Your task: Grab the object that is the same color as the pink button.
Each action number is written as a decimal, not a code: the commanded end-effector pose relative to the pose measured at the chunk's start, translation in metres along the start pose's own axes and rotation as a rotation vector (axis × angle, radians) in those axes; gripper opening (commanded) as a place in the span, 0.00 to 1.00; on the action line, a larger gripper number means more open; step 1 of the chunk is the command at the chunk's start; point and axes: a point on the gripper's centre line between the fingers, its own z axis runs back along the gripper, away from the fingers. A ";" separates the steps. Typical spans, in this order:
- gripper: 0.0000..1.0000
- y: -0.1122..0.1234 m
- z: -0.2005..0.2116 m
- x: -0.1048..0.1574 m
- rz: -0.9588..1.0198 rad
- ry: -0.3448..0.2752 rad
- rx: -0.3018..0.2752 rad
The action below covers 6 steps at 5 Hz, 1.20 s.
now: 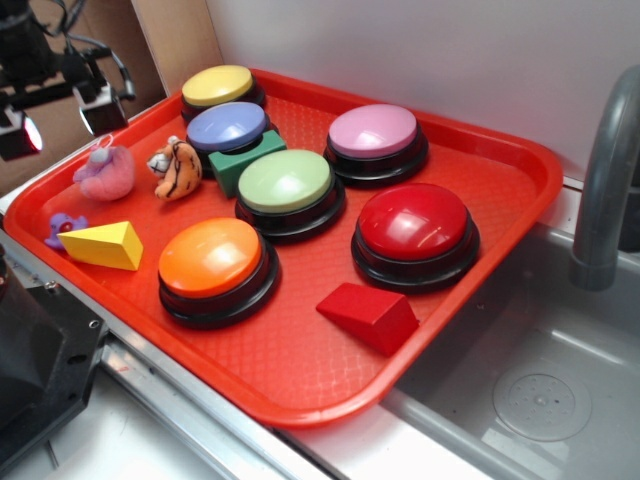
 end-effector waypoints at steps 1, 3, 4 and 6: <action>1.00 0.001 -0.025 0.008 0.064 -0.022 0.033; 1.00 0.001 -0.041 0.009 0.075 -0.028 -0.009; 0.19 0.001 -0.047 0.009 0.079 -0.033 -0.048; 0.00 -0.005 -0.055 0.011 0.028 -0.040 -0.151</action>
